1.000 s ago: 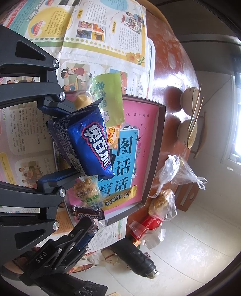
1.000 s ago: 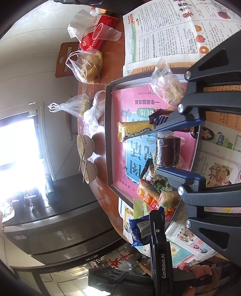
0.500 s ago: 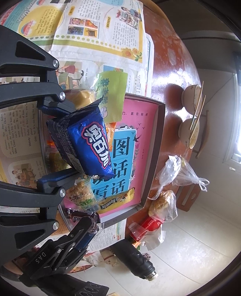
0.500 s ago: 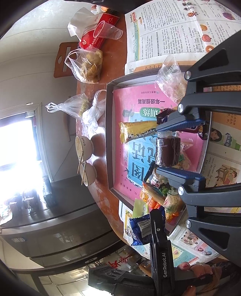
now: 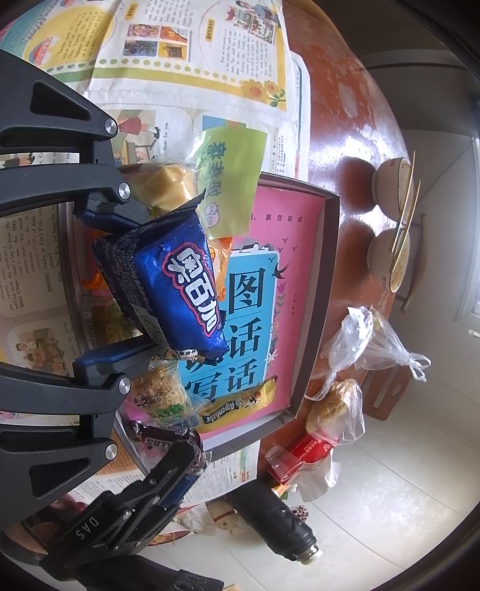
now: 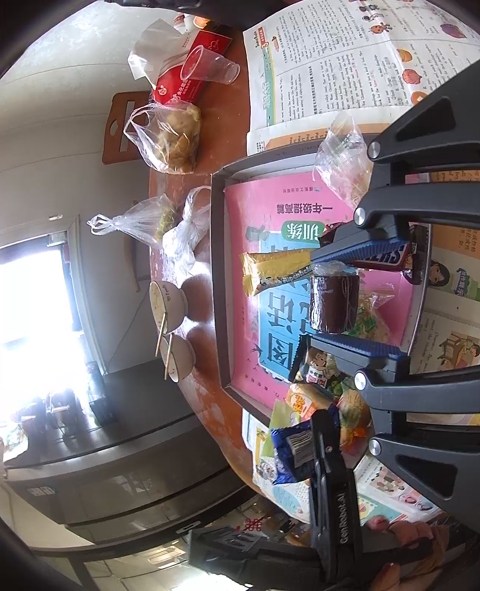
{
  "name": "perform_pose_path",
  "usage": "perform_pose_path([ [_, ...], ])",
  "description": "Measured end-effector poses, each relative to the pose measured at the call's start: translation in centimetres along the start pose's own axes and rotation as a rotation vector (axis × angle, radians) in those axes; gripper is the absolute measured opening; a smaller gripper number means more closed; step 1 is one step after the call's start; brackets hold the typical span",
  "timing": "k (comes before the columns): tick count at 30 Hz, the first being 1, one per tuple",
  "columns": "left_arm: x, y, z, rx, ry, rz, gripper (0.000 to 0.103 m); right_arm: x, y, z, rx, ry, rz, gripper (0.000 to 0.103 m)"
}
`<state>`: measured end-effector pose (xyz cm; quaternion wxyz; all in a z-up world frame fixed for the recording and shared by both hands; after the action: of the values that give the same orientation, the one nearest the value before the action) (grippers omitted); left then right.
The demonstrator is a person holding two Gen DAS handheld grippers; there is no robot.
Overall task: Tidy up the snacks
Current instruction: 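Carry chocolate roll over box with right gripper while left gripper carries blue pack there, then lower chocolate roll into box with right gripper while left gripper lowers blue pack in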
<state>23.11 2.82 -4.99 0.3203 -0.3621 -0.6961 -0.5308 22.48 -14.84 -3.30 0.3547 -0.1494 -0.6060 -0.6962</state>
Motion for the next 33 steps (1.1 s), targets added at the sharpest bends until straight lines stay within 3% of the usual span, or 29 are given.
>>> perform_pose_path([
  [12, -0.4, 0.1, -0.2, -0.015, 0.006, -0.008, 0.052, -1.3, -0.4, 0.4, 0.001, 0.005, 0.035, 0.038],
  [33, -0.7, 0.3, -0.3, -0.026, 0.018, -0.013, 0.052, -1.7, -4.1, 1.3, 0.039, 0.005, 0.101, 0.039],
])
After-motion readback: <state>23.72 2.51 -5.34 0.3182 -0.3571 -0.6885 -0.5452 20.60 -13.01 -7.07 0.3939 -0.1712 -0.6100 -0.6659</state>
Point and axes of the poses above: each gripper's, at about its wrist camera, not at the fingertips, and x roughly against the way its jaws point, z to its left, y to its top, the point moved 8 cm from there along -x, roughly the way its jaws point, and after that the axes turned 6 degrees about y, right-handed, at the moved point
